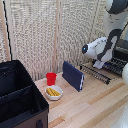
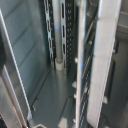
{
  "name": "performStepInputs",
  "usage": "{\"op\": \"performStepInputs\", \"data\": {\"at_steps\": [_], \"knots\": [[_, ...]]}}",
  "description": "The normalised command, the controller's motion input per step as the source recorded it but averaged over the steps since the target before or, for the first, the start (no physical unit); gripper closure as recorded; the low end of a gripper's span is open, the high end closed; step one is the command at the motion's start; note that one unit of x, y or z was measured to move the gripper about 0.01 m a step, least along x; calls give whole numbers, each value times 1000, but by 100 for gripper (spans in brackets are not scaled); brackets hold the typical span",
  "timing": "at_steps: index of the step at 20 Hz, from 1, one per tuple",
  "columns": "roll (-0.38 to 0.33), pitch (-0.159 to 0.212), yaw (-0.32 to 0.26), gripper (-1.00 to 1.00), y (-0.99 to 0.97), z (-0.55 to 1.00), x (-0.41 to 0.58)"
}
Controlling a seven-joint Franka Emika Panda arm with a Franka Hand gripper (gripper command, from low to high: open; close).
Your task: Gently stretch your hand towards the oven tray's handle, obtaining a firm grip, and draw it cautiously out of the oven. Transition your grip to the hot dog bowl, gingerly seizing the edge, and elevate it from the surface. Hover the bowl over the tray, delicately lower it, and temper your grip, establishing the bowl's equilibrium.
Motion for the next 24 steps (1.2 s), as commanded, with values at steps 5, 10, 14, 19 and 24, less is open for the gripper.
{"op": "performStepInputs", "data": {"at_steps": [5, 10, 14, 19, 24], "knots": [[-58, -11, -43, 100, -2, 0, -207], [91, -1, -16, 100, -78, 51, -197], [329, 0, -28, 100, -154, 226, -96], [283, 0, 111, 100, -11, 133, -19], [163, 0, 183, 100, 300, 12, 4]]}}
